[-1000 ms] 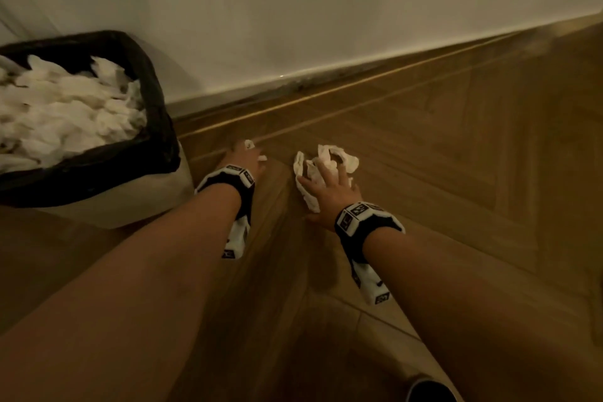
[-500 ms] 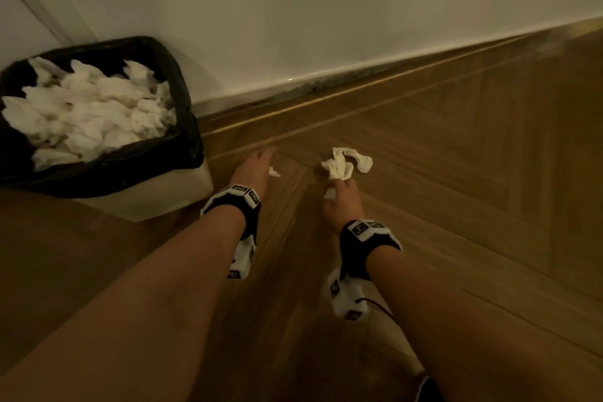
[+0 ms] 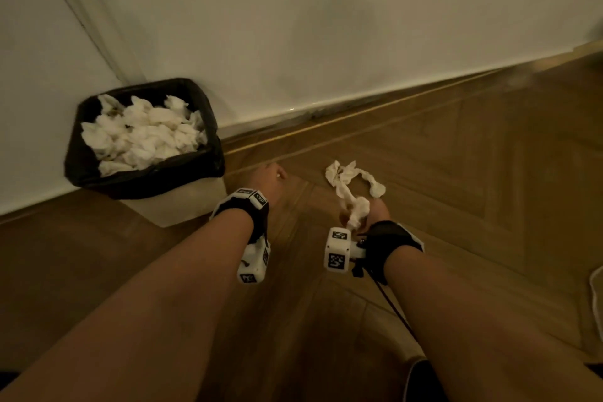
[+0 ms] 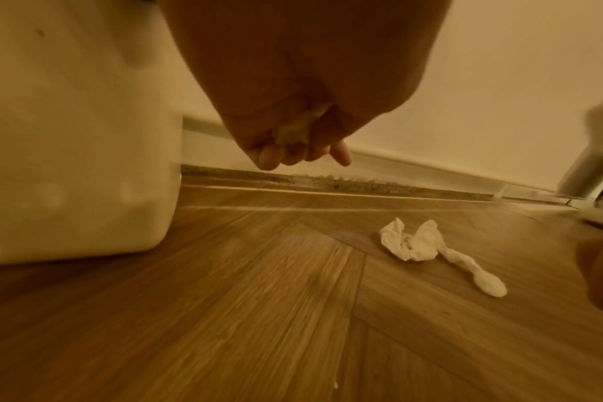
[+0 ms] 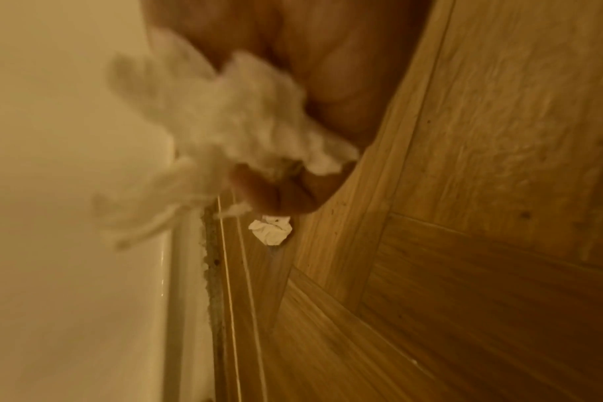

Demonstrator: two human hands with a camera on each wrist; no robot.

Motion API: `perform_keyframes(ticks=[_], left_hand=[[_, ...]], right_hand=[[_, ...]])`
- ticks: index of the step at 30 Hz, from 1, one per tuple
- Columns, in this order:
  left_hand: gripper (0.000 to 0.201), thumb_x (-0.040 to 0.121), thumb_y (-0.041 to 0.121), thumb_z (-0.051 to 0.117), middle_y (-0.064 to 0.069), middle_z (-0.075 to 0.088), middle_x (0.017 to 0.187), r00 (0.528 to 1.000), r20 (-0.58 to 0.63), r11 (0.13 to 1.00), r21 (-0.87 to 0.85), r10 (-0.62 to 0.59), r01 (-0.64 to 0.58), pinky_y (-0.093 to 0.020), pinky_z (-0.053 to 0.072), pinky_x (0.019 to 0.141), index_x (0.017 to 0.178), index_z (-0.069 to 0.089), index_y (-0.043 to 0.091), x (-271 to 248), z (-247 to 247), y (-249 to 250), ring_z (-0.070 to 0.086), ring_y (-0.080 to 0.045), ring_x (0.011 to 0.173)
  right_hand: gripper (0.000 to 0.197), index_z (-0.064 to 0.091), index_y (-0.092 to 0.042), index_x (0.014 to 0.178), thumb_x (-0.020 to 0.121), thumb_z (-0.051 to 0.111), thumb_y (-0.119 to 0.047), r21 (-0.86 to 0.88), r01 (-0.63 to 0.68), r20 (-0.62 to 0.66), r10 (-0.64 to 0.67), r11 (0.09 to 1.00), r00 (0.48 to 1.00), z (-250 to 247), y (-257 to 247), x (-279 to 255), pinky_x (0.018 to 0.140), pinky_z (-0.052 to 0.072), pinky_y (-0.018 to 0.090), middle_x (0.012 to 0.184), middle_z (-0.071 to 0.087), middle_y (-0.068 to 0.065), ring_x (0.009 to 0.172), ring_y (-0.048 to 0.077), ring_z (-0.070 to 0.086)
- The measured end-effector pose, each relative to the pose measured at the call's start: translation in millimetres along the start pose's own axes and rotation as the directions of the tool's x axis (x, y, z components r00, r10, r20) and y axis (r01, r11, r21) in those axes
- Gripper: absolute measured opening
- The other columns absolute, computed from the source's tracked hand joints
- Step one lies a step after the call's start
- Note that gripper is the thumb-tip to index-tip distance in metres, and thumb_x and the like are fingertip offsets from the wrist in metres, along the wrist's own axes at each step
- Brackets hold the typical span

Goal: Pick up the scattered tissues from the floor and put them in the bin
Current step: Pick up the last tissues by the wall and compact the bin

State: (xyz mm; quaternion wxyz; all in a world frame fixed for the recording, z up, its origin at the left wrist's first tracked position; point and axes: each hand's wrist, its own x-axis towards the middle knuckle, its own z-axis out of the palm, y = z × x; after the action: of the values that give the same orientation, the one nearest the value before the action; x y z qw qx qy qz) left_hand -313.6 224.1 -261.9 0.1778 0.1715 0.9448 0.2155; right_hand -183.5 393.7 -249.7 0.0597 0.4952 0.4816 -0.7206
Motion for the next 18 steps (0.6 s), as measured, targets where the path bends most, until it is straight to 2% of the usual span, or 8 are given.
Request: perform_keyframes(ticks=[3, 6, 8, 9, 11, 13, 15, 18], left_hand=[[0.022, 0.090, 0.018, 0.050, -0.010, 0.048, 0.124, 1.000, -0.014, 0.999, 0.036, 0.004, -0.004, -0.035, 0.041, 0.090, 0.111, 0.056, 0.019, -14, -10, 4, 0.050, -0.029, 0.112], [0.037, 0.084, 0.000, 0.055, -0.012, 0.043, 0.127, 1.000, -0.013, 0.997, 0.070, -0.013, 0.014, -0.035, 0.042, 0.091, 0.117, 0.051, 0.017, -26, -19, 5, 0.047, -0.031, 0.115], [0.043, 0.085, -0.008, 0.048, -0.014, 0.038, 0.131, 0.999, -0.019, 0.997, 0.074, -0.025, 0.027, -0.035, 0.042, 0.089, 0.121, 0.048, 0.014, -32, -27, 7, 0.049, -0.033, 0.112], [0.042, 0.086, -0.009, 0.044, -0.015, 0.038, 0.131, 1.000, -0.016, 0.997, 0.069, -0.024, 0.025, -0.035, 0.042, 0.088, 0.122, 0.046, 0.013, -34, -32, 8, 0.051, -0.034, 0.110], [0.037, 0.090, -0.004, 0.042, -0.017, 0.043, 0.129, 1.000, 0.002, 0.999, 0.048, -0.010, 0.010, -0.035, 0.043, 0.088, 0.123, 0.045, 0.013, -37, -45, 11, 0.053, -0.033, 0.108], [0.032, 0.093, 0.003, 0.040, -0.017, 0.053, 0.119, 0.999, 0.036, 1.000, -0.002, 0.002, -0.002, -0.034, 0.046, 0.082, 0.124, 0.044, 0.012, -41, -60, 13, 0.056, -0.028, 0.099], [0.033, 0.094, 0.005, 0.041, -0.017, 0.057, 0.114, 0.999, 0.035, 1.000, -0.002, 0.030, -0.030, -0.031, 0.044, 0.075, 0.126, 0.043, 0.011, -46, -75, 14, 0.057, -0.027, 0.092], [0.028, 0.098, 0.010, 0.038, -0.018, 0.056, 0.120, 0.995, -0.036, 0.992, 0.084, 0.094, -0.091, -0.033, 0.043, 0.084, 0.125, 0.046, 0.008, -57, -103, 15, 0.056, -0.031, 0.106]], right_hand=[[0.036, 0.051, -0.016, 0.084, 0.094, 0.034, -0.046, 0.220, -0.066, 0.124, 0.039, 0.973, 0.992, -3, -2, -18, 0.041, 0.037, 0.018, 0.073, 0.051, 0.004, 0.051, 0.018, 0.048], [0.029, 0.054, -0.020, 0.117, 0.094, 0.049, -0.037, 0.092, -0.073, 0.109, 0.063, 0.993, 0.992, -1, -5, -41, 0.057, 0.047, 0.021, 0.090, 0.064, 0.002, 0.082, 0.019, 0.067], [0.041, 0.039, -0.008, 0.138, 0.098, 0.044, -0.018, 0.125, -0.099, 0.150, 0.080, 0.987, 0.985, -1, -10, -49, 0.071, 0.053, 0.022, 0.123, 0.057, 0.006, 0.111, 0.025, 0.058], [0.044, 0.035, -0.004, 0.140, 0.098, 0.044, -0.016, 0.135, -0.096, 0.160, 0.074, 0.986, 0.984, 0, -11, -50, 0.068, 0.054, 0.019, 0.130, 0.052, 0.008, 0.115, 0.021, 0.057], [0.045, 0.040, -0.005, 0.137, 0.096, 0.050, -0.023, 0.047, -0.096, 0.166, 0.087, 0.994, 0.982, 5, -15, -61, 0.044, 0.049, 0.012, 0.103, 0.058, 0.004, 0.078, 0.007, 0.068], [0.024, 0.054, -0.013, 0.116, 0.099, 0.043, -0.026, 0.018, -0.051, 0.205, 0.047, 0.999, 0.978, 12, -18, -67, 0.029, 0.037, 0.015, 0.064, 0.053, 0.000, 0.038, 0.006, 0.051], [0.030, 0.053, -0.017, 0.081, 0.100, 0.039, -0.034, 0.010, 0.012, 0.209, -0.014, 1.000, 0.978, 22, -24, -75, 0.030, 0.029, 0.020, 0.045, 0.044, -0.003, 0.031, 0.008, 0.036], [0.048, 0.043, -0.017, 0.068, 0.096, 0.031, -0.054, 0.078, 0.062, 0.203, -0.077, 0.995, 0.976, 43, -38, -89, 0.042, 0.028, 0.023, 0.062, 0.036, 0.000, 0.044, 0.015, 0.036]])
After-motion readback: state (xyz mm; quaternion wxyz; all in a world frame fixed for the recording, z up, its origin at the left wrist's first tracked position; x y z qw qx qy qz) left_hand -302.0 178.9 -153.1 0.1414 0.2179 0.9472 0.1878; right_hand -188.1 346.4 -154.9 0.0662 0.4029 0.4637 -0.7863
